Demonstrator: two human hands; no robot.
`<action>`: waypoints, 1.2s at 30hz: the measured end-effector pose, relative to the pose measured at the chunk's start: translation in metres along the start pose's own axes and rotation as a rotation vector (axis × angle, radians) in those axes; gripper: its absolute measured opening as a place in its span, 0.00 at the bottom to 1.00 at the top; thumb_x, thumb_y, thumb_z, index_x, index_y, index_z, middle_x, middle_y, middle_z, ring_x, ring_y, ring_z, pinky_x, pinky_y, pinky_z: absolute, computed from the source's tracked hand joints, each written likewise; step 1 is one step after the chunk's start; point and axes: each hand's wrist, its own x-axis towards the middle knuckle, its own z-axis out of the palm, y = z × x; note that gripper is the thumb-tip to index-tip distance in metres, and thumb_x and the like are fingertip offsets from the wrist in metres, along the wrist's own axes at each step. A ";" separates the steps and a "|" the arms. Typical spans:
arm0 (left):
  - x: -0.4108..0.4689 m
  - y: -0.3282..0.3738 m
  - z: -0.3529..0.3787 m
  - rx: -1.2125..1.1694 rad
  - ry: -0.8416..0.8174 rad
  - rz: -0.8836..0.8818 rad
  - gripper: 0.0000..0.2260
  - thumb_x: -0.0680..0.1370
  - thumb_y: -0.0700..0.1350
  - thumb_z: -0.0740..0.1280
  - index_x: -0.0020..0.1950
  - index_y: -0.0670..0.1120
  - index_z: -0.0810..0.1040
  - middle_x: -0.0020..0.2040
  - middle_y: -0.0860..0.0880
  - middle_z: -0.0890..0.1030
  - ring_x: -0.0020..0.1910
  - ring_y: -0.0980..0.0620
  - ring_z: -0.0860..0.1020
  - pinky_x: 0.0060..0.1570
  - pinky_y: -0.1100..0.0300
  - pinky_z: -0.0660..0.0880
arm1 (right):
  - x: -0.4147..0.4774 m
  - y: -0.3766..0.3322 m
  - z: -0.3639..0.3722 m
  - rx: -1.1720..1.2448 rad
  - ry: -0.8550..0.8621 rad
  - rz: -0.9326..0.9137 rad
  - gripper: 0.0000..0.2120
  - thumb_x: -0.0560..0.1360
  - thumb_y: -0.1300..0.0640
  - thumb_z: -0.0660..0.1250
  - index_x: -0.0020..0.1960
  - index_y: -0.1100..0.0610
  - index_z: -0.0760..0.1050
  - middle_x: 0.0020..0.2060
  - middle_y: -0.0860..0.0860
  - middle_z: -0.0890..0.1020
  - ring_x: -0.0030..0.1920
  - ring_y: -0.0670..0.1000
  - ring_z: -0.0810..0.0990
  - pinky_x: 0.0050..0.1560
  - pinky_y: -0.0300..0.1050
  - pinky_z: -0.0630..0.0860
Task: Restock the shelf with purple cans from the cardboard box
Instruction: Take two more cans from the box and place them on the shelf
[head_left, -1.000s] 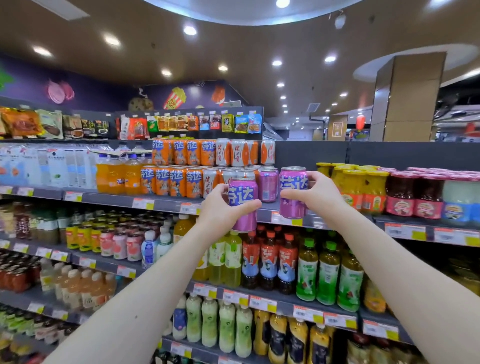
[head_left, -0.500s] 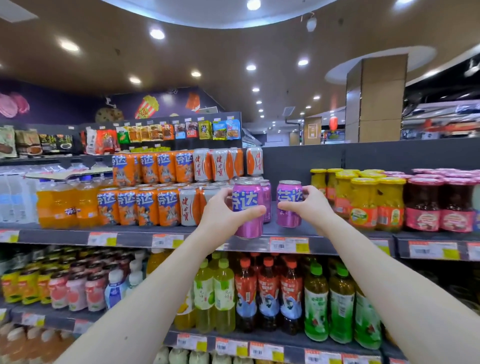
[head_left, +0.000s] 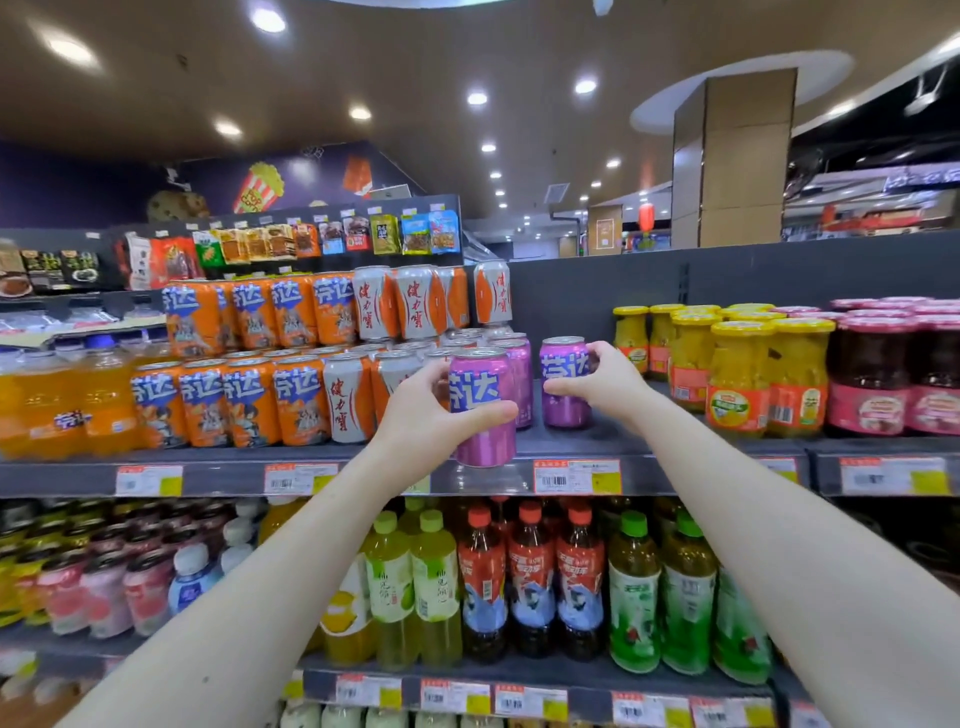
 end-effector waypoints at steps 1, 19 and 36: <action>0.001 0.000 0.001 0.005 -0.006 0.007 0.28 0.63 0.65 0.82 0.59 0.58 0.80 0.50 0.63 0.86 0.49 0.64 0.84 0.41 0.69 0.80 | 0.003 0.001 0.001 -0.011 0.004 0.003 0.37 0.63 0.49 0.84 0.66 0.53 0.71 0.55 0.50 0.82 0.54 0.50 0.82 0.56 0.53 0.82; 0.020 -0.012 0.003 -0.043 0.006 0.000 0.31 0.62 0.66 0.81 0.61 0.57 0.80 0.50 0.61 0.86 0.49 0.61 0.85 0.41 0.62 0.83 | 0.053 0.012 0.016 -0.090 -0.011 0.072 0.31 0.67 0.49 0.82 0.63 0.54 0.71 0.57 0.52 0.82 0.53 0.51 0.81 0.55 0.51 0.80; 0.033 -0.005 0.034 0.007 -0.011 0.063 0.24 0.66 0.59 0.83 0.57 0.57 0.81 0.49 0.60 0.87 0.47 0.61 0.85 0.44 0.61 0.83 | -0.054 -0.031 -0.010 0.081 -0.468 -0.154 0.22 0.71 0.67 0.71 0.63 0.53 0.76 0.53 0.52 0.86 0.50 0.49 0.86 0.51 0.46 0.83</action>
